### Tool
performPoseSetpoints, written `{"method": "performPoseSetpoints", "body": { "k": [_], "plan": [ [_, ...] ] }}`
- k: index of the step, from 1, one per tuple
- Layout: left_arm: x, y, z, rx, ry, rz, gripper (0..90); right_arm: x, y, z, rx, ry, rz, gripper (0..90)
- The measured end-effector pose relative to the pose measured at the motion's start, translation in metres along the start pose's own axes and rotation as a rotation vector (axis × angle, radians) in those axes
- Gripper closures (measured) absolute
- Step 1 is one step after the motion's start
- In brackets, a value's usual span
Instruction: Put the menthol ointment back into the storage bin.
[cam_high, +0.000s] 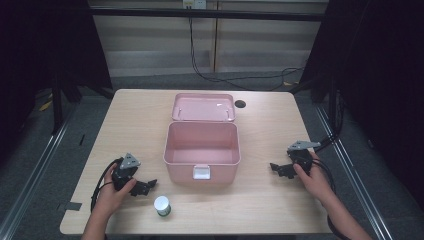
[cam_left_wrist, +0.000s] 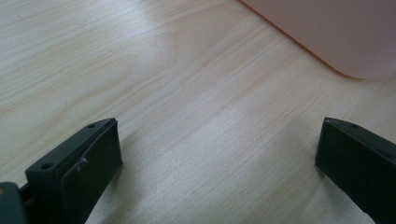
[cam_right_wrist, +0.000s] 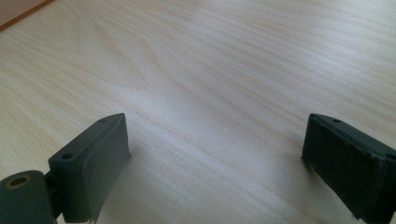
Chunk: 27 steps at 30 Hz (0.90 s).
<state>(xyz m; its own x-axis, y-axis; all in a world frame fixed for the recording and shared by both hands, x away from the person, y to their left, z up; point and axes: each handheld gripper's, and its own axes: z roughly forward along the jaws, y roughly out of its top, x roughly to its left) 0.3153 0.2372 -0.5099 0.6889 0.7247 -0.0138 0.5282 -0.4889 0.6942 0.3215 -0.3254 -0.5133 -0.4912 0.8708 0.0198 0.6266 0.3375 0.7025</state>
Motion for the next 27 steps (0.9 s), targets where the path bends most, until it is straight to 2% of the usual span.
{"method": "performPoseSetpoints", "body": {
  "k": [5, 7, 9, 10, 11, 12, 13, 14, 15, 16, 17, 18, 20, 23, 27],
  "plan": [
    [0.001, 0.0, -0.001, 0.009, -0.01, 0.003, 0.0, 0.0, 0.0, 0.0, 0.0, 0.0, 0.0, 6.9],
    [0.002, 0.003, -0.005, 0.061, -0.055, 0.008, 0.0, 0.0, 0.0, 0.0, 0.0, 0.0, 0.001, 6.9],
    [0.003, 0.004, -0.007, 0.074, -0.065, 0.001, 0.1, 0.0, 0.0, 0.0, 0.0, 0.0, 0.001, 6.9],
    [0.002, 0.007, -0.011, 0.128, -0.067, -0.003, 1.5, 0.0, 0.0, 0.0, 0.0, 0.0, 0.001, 6.9],
    [0.002, 0.009, -0.014, 0.141, -0.051, 0.002, 7.0, 0.0, 0.0, 0.0, 0.0, 0.0, 0.001, 6.9],
    [0.001, 0.011, -0.016, 0.154, -0.039, -0.004, 16.8, 0.0, 0.0, 0.0, 0.0, 0.0, 0.001, 6.9],
    [0.001, 0.013, -0.02, 0.188, -0.044, -0.014, 24.4, 0.0, 0.0, 0.0, 0.0, 0.0, 0.001, 6.9],
    [0.001, 0.013, -0.02, 0.188, -0.044, -0.014, 22.1, 0.0, 0.0, 0.0, 0.0, 0.0, 0.001, 6.9],
    [-0.002, 0.016, -0.025, 0.219, -0.033, -0.01, 14.4, 0.0, 0.0, 0.0, 0.0, 0.0, 0.001, 6.9],
    [-0.003, 0.018, -0.028, 0.235, -0.032, 0.007, 14.4, 0.0, 0.0, 0.0, 0.0, 0.0, 0.002, 7.0],
    [-0.004, 0.019, -0.032, 0.247, -0.026, 0.017, 20.4, 0.0, 0.0, 0.0, 0.0, 0.0, 0.001, 7.0],
    [-0.004, 0.019, -0.032, 0.247, -0.026, 0.017, 21.2, 0.0, 0.0, 0.0, 0.0, -0.001, -0.002, 7.0],
    [-0.007, 0.022, -0.043, 0.284, -0.029, 0.012, 16.4, 0.0, 0.0, 0.0, 0.001, -0.003, -0.003, 7.0],
    [-0.012, 0.023, -0.053, 0.33, -0.046, 0.037, 18.4, 0.0, 0.0, 0.0, 0.001, -0.003, -0.003, 7.0],
    [-0.019, 0.027, -0.065, 0.39, -0.06, 0.041, 18.9, 0.0, 0.0, 0.0, 0.001, -0.003, -0.003, 7.0]
  ]
}}
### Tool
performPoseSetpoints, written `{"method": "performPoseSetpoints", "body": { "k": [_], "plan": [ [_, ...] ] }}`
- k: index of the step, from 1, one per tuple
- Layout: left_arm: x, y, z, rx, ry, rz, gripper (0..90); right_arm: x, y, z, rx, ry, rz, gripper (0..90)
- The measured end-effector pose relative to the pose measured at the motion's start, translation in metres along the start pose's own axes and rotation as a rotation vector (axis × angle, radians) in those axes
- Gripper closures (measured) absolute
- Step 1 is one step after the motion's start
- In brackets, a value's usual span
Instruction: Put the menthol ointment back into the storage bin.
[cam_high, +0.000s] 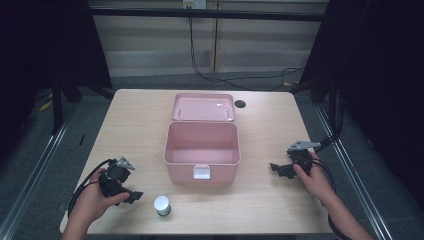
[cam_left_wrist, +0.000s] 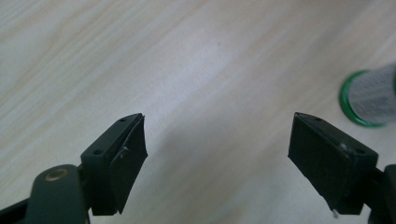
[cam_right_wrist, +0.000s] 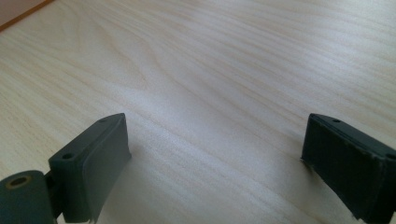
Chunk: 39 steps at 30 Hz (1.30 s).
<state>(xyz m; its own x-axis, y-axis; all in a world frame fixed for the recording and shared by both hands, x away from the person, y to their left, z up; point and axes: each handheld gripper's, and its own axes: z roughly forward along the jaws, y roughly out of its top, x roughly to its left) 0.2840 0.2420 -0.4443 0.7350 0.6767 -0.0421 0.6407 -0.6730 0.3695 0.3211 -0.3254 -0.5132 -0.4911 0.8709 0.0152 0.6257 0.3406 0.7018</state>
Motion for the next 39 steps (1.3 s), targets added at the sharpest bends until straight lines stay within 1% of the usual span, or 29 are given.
{"method": "performPoseSetpoints", "body": {
  "k": [1, 2, 3, 4, 5, 6, 7, 8, 10, 11, 12, 13, 14, 15, 17, 19, 21, 23, 24, 28, 35, 37, 39],
  "plan": [
    [-0.003, 0.001, -0.002, 0.012, -0.01, -0.008, 19.0, 0.0, 0.0, 0.0, 0.0, 0.0, 0.0, 7.0],
    [-0.006, 0.002, -0.005, 0.026, -0.015, 0.005, 19.0, 0.0, 0.0, 0.0, 0.0, 0.0, -0.001, 6.9],
    [-0.006, 0.002, -0.005, 0.026, -0.015, 0.005, 19.1, 0.0, 0.0, 0.0, 0.0, 0.002, 0.0, 6.9],
    [-0.013, 0.004, -0.009, 0.037, -0.026, 0.012, 19.3, 0.0, 0.0, 0.0, 0.0, 0.002, -0.001, 6.9],
    [-0.016, 0.005, -0.011, 0.045, -0.032, 0.029, 19.4, 0.0, 0.0, 0.0, 0.0, 0.003, 0.002, 6.9],
    [-0.016, 0.005, -0.011, 0.045, -0.032, 0.029, 19.4, 0.0, 0.0, 0.0, 0.0, 0.003, 0.002, 6.9],
    [-0.024, 0.008, -0.015, 0.073, -0.037, 0.052, 19.5, 0.0, 0.0, 0.0, 0.0, 0.004, 0.002, 6.8],
    [-0.027, 0.009, -0.016, 0.082, -0.037, 0.067, 19.9, 0.0, 0.0, 0.0, 0.0, 0.005, 0.004, 6.8],
    [-0.032, 0.011, -0.018, 0.105, -0.05, 0.081, 20.6, 0.0, 0.0, 0.0, 0.0, 0.005, 0.004, 6.8],
    [-0.035, 0.012, -0.018, 0.119, -0.052, 0.095, 20.6, 0.0, 0.0, 0.0, 0.0, 0.005, 0.004, 6.8],
    [-0.037, 0.012, -0.019, 0.139, -0.06, 0.103, 21.0, 0.0, 0.0, 0.0, 0.0, 0.005, 0.004, 6.8],
    [-0.037, 0.012, -0.019, 0.139, -0.06, 0.103, 21.6, 0.0, 0.0, 0.0, 0.0, 0.005, 0.004, 6.8],
    [-0.042, 0.013, -0.019, 0.167, -0.065, 0.126, 21.6, 0.0, 0.0, 0.0, 0.001, 0.004, 0.002, 6.8],
    [-0.044, 0.013, -0.019, 0.182, -0.071, 0.146, 21.6, 0.0, 0.0, 0.0, 0.0, 0.004, 0.002, 6.8],
    [-0.046, 0.014, -0.019, 0.182, -0.078, 0.152, 21.6, 0.0, 0.0, 0.0, 0.001, 0.004, 0.002, 6.8],
    [-0.051, 0.016, -0.018, 0.188, -0.088, 0.177, 22.0, 0.0, 0.0, 0.0, 0.0, 0.004, 0.002, 6.8],
    [-0.053, 0.018, -0.017, 0.188, -0.088, 0.191, 22.0, 0.0, 0.0, 0.0, 0.0, 0.004, 0.002, 6.8],
    [-0.055, 0.019, -0.017, 0.19, -0.097, 0.198, 22.1, 0.0, 0.0, 0.0, 0.0, 0.004, 0.002, 6.8],
    [-0.056, 0.019, -0.017, 0.191, -0.104, 0.195, 22.1, 0.0, 0.0, 0.0, 0.0, 0.004, 0.002, 6.8],
    [-0.059, 0.021, -0.015, 0.197, -0.129, 0.211, 22.0, 0.0, 0.0, 0.0, 0.0, 0.004, 0.002, 6.8],
    [-0.065, 0.027, -0.011, 0.201, -0.136, 0.228, 21.2, 0.0, 0.0, 0.0, 0.0, 0.004, 0.002, 6.8],
    [-0.068, 0.032, -0.009, 0.203, -0.137, 0.242, 20.7, 0.0, 0.0, 0.0, 0.0, 0.004, 0.002, 6.8],
    [-0.069, 0.033, -0.008, 0.203, -0.138, 0.243, 20.4, 0.0, 0.0, 0.0, 0.0, 0.004, 0.002, 6.8]
  ]
}}
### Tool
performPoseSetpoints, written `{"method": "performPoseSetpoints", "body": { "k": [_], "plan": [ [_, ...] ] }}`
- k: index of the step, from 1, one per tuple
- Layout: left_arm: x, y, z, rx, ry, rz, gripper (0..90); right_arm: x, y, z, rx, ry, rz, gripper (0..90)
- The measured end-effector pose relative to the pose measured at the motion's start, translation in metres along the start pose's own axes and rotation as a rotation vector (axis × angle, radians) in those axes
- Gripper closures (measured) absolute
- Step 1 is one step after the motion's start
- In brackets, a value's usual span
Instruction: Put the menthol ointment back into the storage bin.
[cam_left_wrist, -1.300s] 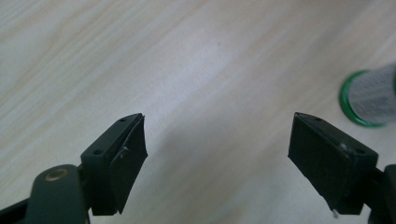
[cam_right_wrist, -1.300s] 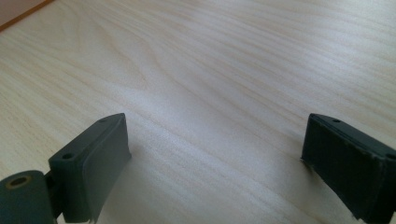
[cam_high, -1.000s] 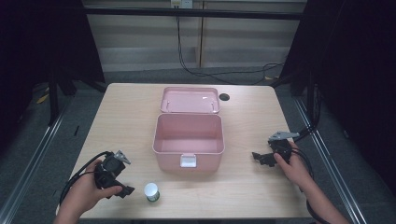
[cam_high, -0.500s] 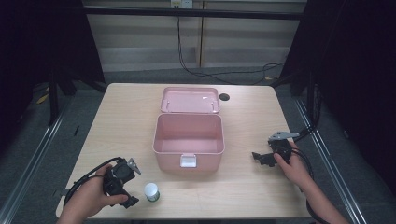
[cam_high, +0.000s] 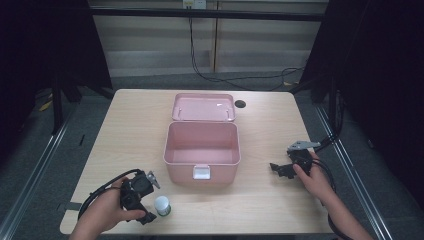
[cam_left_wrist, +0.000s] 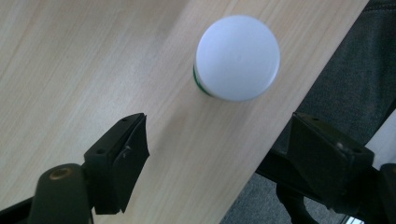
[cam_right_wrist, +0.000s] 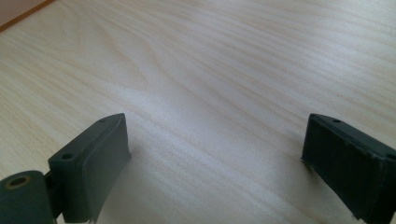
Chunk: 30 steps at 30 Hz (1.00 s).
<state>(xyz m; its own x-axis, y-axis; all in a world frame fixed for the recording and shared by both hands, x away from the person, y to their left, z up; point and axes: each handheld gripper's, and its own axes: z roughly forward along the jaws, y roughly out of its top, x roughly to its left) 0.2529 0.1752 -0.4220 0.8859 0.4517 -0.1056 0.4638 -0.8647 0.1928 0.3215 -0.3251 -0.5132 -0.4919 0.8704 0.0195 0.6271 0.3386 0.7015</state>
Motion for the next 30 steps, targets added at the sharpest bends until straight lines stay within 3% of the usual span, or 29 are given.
{"method": "performPoseSetpoints", "body": {
  "k": [8, 18, 30],
  "plan": [
    [-0.005, 0.017, 0.011, 0.014, -0.019, 0.029, 20.4, 0.0, 0.0, 0.0, 0.0, 0.0, 0.0, 6.9],
    [-0.008, 0.037, 0.017, 0.036, -0.032, 0.054, 29.8, 0.0, 0.0, 0.0, 0.0, 0.0, 0.0, 6.8],
    [-0.007, 0.041, 0.015, 0.042, -0.024, 0.01, 50.0, 0.0, 0.0, 0.0, 0.0, 0.0, 0.0, 6.8]
  ]
}}
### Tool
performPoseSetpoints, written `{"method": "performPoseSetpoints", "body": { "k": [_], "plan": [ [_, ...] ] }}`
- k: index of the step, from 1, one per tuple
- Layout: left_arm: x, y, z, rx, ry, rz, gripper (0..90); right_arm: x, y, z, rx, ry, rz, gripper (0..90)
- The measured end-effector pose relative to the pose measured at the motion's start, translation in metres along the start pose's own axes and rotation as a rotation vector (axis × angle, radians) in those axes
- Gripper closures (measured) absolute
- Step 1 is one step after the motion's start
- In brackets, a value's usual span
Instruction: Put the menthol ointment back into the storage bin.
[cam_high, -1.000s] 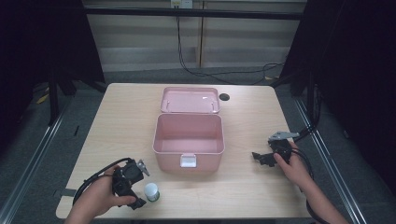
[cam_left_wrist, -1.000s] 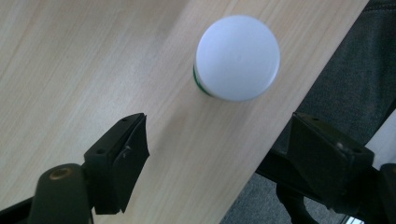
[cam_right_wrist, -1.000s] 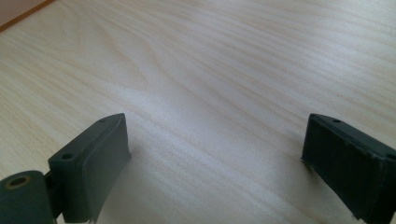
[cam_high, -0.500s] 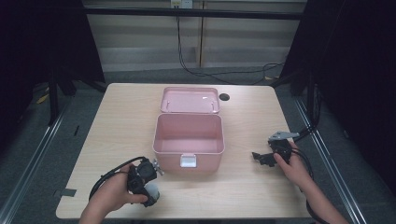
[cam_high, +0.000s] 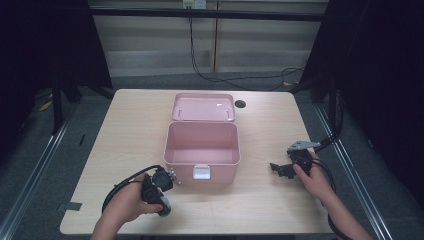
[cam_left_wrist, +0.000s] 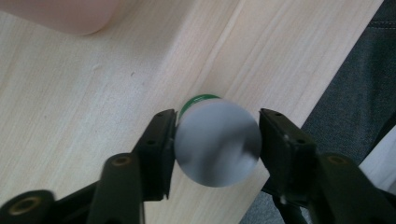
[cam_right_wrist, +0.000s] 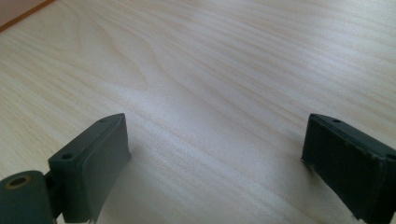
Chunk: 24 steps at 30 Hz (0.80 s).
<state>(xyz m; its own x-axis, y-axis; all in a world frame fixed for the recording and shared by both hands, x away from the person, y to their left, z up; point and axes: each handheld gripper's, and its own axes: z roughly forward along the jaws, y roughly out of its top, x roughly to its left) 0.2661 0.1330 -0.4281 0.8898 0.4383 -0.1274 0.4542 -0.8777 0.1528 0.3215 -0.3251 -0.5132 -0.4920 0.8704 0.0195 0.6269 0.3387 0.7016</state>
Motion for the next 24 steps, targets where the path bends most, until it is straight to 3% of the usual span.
{"method": "performPoseSetpoints", "body": {
  "k": [7, 11, 16, 22, 24],
  "plan": [
    [0.0, 0.001, -0.002, 0.009, -0.019, -0.012, 50.4, 0.0, 0.0, 0.0, 0.0, 0.0, 0.0, 6.8],
    [0.001, 0.002, -0.005, 0.018, -0.017, -0.039, 50.4, 0.0, 0.0, 0.0, 0.0, 0.0, 0.0, 6.8],
    [0.002, 0.001, -0.015, 0.049, -0.003, -0.03, 50.5, 0.0, 0.0, 0.0, 0.0, 0.0, 0.0, 6.9],
    [0.005, -0.003, -0.036, 0.059, -0.008, -0.072, 50.5, 0.0, 0.0, 0.0, 0.0, 0.0, 0.0, 6.8],
    [0.007, -0.003, -0.04, 0.073, -0.01, -0.067, 50.5, 0.0, 0.0, 0.0, 0.0, 0.0, 0.0, 6.8]
  ]
}}
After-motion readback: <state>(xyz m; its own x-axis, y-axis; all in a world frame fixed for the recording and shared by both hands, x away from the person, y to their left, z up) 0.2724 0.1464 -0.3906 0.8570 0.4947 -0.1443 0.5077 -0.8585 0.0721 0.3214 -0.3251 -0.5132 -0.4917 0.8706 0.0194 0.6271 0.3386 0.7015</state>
